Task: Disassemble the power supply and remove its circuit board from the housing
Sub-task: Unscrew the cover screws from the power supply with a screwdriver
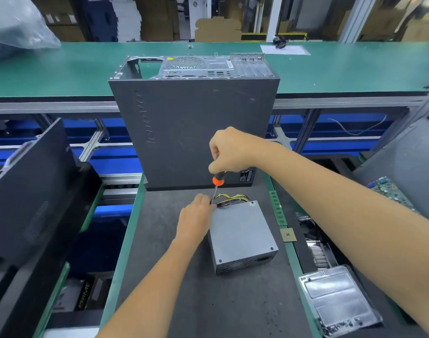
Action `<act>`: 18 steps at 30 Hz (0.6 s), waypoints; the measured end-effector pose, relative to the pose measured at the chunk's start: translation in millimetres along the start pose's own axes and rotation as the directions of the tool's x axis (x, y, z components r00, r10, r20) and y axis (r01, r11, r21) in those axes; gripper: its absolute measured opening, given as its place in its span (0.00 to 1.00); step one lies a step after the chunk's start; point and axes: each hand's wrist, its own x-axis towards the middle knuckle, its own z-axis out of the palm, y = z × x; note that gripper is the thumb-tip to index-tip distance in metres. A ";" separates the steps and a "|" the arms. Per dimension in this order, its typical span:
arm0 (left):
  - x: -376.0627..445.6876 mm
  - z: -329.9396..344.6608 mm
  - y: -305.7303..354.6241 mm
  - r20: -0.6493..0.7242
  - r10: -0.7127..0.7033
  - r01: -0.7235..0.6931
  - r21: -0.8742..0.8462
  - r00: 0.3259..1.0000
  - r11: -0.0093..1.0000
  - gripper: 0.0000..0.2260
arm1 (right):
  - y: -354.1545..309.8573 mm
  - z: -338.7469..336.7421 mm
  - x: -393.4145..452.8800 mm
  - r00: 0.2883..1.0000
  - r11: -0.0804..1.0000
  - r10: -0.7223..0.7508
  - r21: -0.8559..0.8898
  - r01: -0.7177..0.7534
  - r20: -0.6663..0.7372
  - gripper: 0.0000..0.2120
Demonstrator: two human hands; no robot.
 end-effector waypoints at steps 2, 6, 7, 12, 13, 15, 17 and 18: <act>-0.4 -2.0 -7.1 0.000 -0.059 0.059 -0.071 0.998 0.996 0.10 | 9.5 -2.3 -1.6 0.997 0.996 0.041 0.083 -0.036 -0.060 0.13; -18.7 3.2 -45.9 0.032 -0.293 0.287 -0.316 0.956 0.904 0.05 | 34.3 -0.6 -8.2 0.979 0.972 0.118 0.223 -0.079 -0.167 0.14; -25.6 5.6 -53.9 0.037 -0.319 0.312 -0.347 0.947 0.884 0.08 | 39.7 0.1 -10.3 0.975 0.968 0.135 0.235 -0.091 -0.175 0.14; -53.0 23.0 -77.6 0.028 -0.312 0.309 -0.244 0.950 0.919 0.06 | 60.4 4.4 -19.1 0.972 0.961 0.161 0.253 -0.114 -0.173 0.06; -55.6 25.4 -80.3 0.024 -0.290 0.288 -0.221 0.957 0.932 0.05 | 63.8 4.7 -19.7 0.969 0.954 0.165 0.280 -0.109 -0.185 0.06; -57.8 28.9 -83.8 -0.002 -0.243 0.239 -0.177 0.970 0.955 0.04 | 68.9 4.1 -20.8 0.961 0.931 0.177 0.353 -0.093 -0.212 0.07; -57.3 31.3 -85.7 -0.002 -0.218 0.216 -0.139 0.976 0.967 0.03 | 72.8 4.9 -23.7 0.948 0.893 0.202 0.444 -0.075 -0.246 0.11; -56.7 32.3 -86.1 0.022 -0.210 0.211 -0.115 0.977 0.971 0.04 | 75.3 5.3 -25.7 0.936 0.874 0.220 0.482 -0.064 -0.274 0.12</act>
